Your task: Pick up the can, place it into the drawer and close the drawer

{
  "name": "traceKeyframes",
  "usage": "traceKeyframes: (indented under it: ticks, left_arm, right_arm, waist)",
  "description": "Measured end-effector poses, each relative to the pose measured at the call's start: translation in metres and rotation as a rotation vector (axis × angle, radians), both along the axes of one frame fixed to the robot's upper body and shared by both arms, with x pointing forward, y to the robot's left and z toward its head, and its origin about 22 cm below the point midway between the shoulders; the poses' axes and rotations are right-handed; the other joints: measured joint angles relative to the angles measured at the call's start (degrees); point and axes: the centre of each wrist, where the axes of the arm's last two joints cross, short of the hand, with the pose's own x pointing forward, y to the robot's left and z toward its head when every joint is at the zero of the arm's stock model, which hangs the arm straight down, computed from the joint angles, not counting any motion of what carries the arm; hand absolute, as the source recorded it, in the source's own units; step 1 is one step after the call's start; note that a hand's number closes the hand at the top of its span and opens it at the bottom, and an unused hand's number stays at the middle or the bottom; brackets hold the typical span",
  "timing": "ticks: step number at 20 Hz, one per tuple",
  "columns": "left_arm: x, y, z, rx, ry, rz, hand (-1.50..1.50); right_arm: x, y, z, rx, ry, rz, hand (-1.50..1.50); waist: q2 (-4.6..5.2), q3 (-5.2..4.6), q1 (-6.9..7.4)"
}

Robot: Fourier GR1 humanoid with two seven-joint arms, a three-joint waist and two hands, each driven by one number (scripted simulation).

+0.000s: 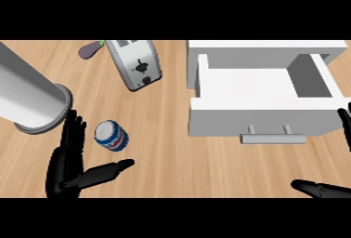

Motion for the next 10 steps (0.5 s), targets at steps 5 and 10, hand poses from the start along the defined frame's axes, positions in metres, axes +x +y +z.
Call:
traceKeyframes:
  ticks: [5, 10]
  left_arm:
    - [0.001, 0.001, -0.030, 0.002, 0.017, 0.030, -1.50]
    - [0.002, 0.007, -0.060, 0.000, 0.035, 0.067, -1.50]
  right_arm:
    - [-0.010, 0.001, 0.001, -0.003, -0.006, -0.006, -1.50]
    - [-0.014, -0.001, 0.012, -0.006, -0.001, -0.010, -1.50]
  waist:
    - [-0.01, 0.00, -0.03]
    - [0.01, 0.00, -0.03]
